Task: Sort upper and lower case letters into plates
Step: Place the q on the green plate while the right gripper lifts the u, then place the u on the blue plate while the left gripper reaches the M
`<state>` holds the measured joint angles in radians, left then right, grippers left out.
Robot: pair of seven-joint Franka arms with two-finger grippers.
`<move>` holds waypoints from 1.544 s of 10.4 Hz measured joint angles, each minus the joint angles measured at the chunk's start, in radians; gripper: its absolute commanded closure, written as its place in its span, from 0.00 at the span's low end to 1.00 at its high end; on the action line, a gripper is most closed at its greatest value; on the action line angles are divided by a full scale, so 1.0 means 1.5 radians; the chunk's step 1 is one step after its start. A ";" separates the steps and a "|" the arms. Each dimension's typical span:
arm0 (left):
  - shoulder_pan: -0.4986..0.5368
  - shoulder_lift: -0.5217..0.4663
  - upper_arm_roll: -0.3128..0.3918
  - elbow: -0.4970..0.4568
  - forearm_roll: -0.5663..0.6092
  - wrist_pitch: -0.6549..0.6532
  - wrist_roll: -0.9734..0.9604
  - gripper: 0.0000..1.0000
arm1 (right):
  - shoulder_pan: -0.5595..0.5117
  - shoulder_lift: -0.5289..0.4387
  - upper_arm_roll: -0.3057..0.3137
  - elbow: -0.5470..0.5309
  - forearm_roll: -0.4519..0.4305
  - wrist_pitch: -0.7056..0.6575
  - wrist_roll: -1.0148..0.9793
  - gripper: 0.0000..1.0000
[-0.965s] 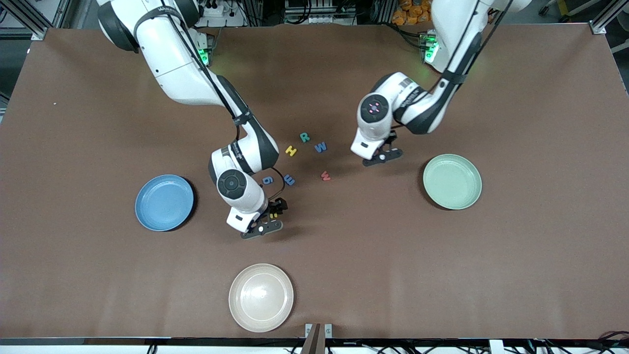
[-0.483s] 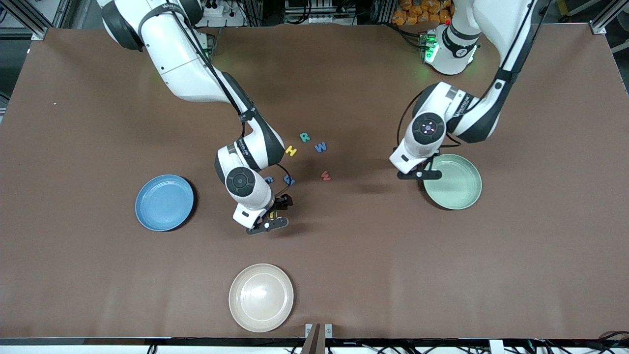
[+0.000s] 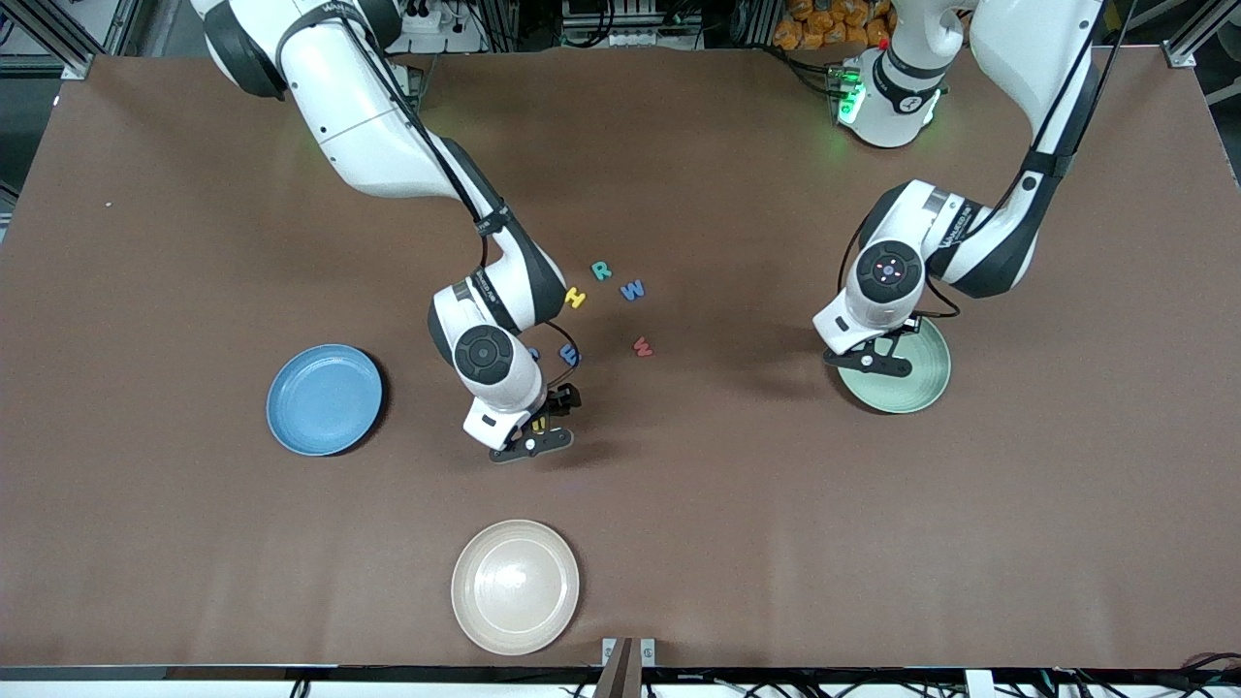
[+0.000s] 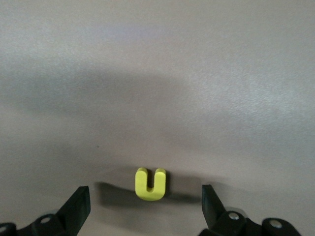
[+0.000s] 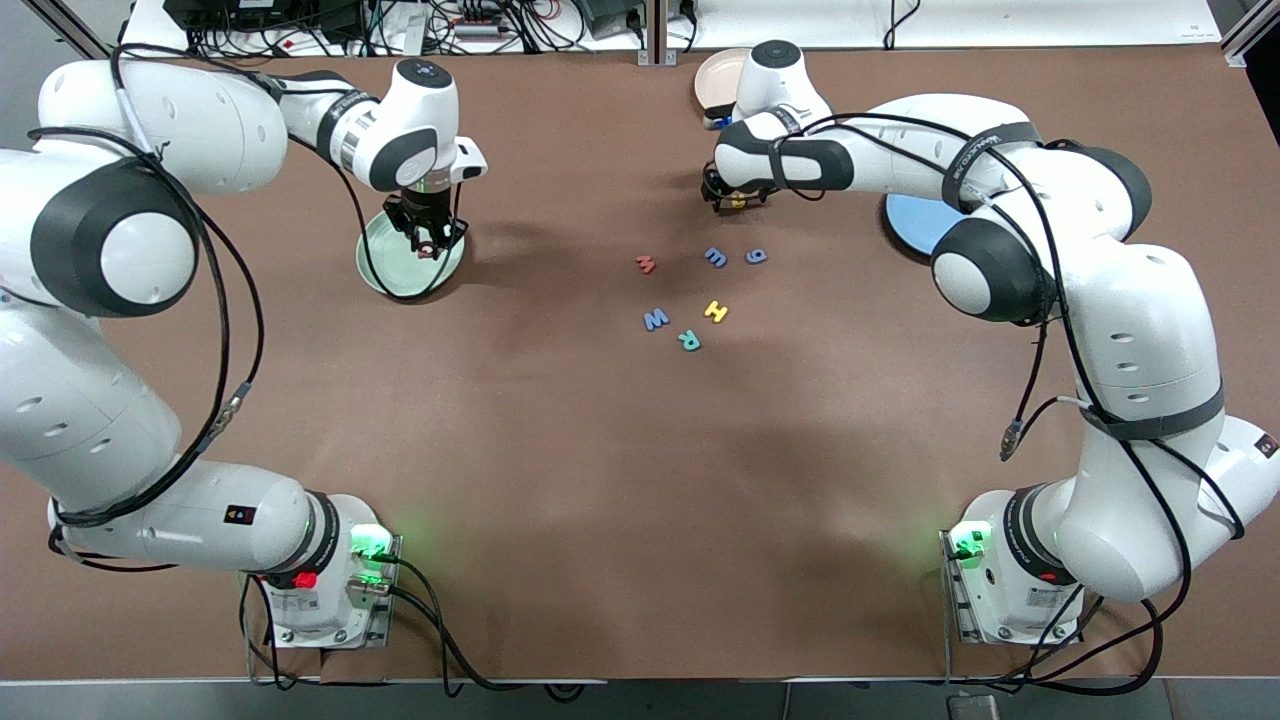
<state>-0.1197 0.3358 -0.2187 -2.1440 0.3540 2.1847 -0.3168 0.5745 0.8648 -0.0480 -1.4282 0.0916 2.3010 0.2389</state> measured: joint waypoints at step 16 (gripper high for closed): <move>-0.061 0.031 -0.100 0.029 -0.087 0.022 -0.442 0.00 | -0.002 0.004 -0.010 0.014 -0.010 -0.006 0.005 1.00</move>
<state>-0.2115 0.3825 -0.3687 -2.1012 0.2241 2.2173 -0.9797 0.5721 0.8704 -0.0632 -1.4076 0.0767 2.2916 0.2466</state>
